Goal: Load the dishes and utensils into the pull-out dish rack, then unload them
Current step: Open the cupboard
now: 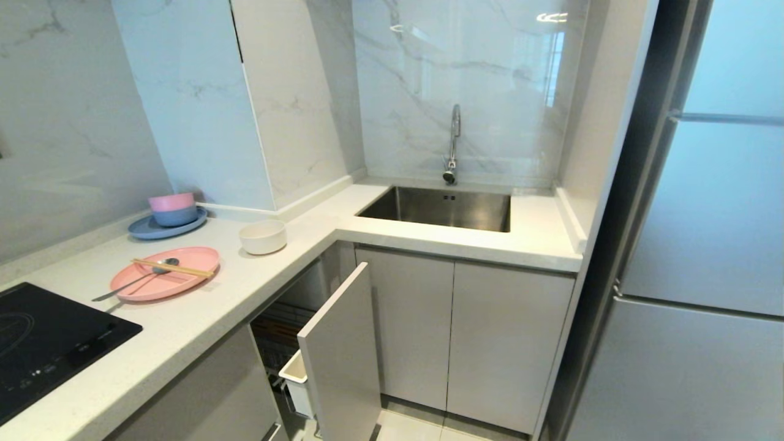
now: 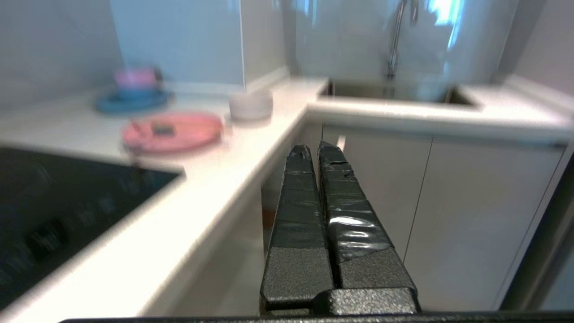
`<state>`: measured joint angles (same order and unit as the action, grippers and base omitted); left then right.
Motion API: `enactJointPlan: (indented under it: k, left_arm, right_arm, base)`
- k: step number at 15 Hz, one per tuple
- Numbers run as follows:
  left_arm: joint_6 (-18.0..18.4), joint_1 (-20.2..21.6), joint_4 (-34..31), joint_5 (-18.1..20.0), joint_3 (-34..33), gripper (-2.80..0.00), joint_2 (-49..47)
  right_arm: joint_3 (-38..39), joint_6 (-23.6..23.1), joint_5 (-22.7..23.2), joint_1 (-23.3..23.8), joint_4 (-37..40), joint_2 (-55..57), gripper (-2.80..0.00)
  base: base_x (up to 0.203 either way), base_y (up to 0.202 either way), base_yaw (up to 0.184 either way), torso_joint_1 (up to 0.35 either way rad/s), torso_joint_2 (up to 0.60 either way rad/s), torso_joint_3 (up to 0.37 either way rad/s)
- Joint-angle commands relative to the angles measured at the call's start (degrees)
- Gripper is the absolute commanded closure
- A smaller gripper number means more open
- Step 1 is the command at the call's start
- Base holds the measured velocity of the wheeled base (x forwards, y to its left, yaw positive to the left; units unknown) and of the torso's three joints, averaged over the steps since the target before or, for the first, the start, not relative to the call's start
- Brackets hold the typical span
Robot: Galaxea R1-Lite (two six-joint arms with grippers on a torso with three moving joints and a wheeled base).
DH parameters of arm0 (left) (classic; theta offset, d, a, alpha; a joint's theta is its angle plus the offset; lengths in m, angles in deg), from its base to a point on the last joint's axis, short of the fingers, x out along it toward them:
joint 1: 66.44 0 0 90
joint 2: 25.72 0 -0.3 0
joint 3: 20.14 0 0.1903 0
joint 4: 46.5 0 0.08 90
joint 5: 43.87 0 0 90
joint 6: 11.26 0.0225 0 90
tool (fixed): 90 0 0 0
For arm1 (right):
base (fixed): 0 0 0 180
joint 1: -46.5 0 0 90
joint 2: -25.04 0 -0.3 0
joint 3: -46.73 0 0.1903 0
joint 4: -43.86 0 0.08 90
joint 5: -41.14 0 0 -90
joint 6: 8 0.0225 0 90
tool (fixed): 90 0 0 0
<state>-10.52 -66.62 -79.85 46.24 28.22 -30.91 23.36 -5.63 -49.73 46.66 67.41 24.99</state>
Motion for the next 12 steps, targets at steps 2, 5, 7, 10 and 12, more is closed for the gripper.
enactJointPlan:
  k: [2, 5, 7, 10, 12]
  left_arm:
    - [0.6, -0.3, -4.7, -0.7, 15.3, 0.0, -13.3]
    - [1.9, -0.3, -10.8, -1.6, 31.2, 0.0, -29.4]
    - [2.1, -0.3, -12.4, -1.9, 39.5, 0.0, -39.7]
    - [2.3, -1.0, -13.6, -2.3, 47.9, 0.0, -54.1]
    - [2.4, -2.1, -14.1, -2.5, 51.4, 0.0, -63.1]
  right_arm:
    - [0.1, 0.0, 0.0, 0.0, 0.0, 0.0, 0.0]
    - [0.1, 0.0, 0.0, 0.0, 0.0, 0.0, 0.0]
    - [0.1, 0.0, 0.0, 0.0, 0.0, 0.0, 0.0]
    - [0.1, 0.0, 0.0, 0.0, 0.0, 0.0, 0.0]
    - [0.1, 0.0, 0.0, 0.0, 0.0, 0.0, 0.0]
  base:
    - [0.0, 0.0, 0.0, 0.0, 0.0, 0.0]
    - [0.0, 0.0, 0.0, 0.0, 0.0, 0.0]
    - [0.0, 0.0, 0.0, 0.0, 0.0, 0.0]
    - [0.0, 0.0, 0.0, 0.0, 0.0, 0.0]
    - [0.0, 0.0, 0.0, 0.0, 0.0, 0.0]
